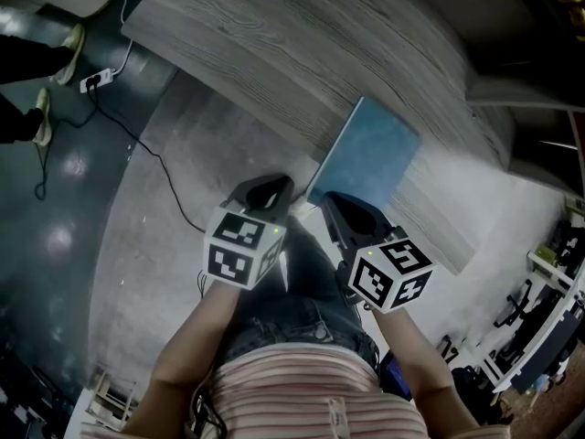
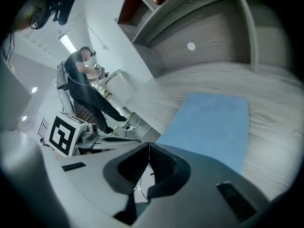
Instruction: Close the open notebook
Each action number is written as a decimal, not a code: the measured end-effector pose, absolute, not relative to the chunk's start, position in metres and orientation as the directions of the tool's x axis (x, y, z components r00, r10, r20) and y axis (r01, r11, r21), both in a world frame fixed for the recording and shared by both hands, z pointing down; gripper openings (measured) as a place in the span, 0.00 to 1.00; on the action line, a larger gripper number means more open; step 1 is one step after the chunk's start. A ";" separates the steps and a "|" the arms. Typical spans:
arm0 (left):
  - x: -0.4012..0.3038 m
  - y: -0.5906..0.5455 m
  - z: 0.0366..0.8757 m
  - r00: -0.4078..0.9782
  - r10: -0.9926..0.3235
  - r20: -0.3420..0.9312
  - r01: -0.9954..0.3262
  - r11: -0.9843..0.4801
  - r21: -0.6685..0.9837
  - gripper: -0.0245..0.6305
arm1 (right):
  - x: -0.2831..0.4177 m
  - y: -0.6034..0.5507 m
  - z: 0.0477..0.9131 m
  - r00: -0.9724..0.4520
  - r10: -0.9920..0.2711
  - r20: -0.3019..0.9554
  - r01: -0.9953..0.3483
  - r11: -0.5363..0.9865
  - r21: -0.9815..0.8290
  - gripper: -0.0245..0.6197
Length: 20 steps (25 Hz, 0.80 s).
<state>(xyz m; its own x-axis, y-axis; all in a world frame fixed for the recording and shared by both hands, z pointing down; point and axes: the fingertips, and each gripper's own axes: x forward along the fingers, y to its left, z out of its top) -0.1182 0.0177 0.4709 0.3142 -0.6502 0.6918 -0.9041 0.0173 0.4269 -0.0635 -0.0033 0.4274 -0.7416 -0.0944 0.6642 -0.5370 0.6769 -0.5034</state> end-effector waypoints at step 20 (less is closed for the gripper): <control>-0.084 -0.016 0.398 0.370 -0.702 0.608 -0.921 -0.190 0.340 0.05 | 0.004 -0.031 0.371 -0.730 -0.455 0.511 -0.678 0.579 -0.453 0.05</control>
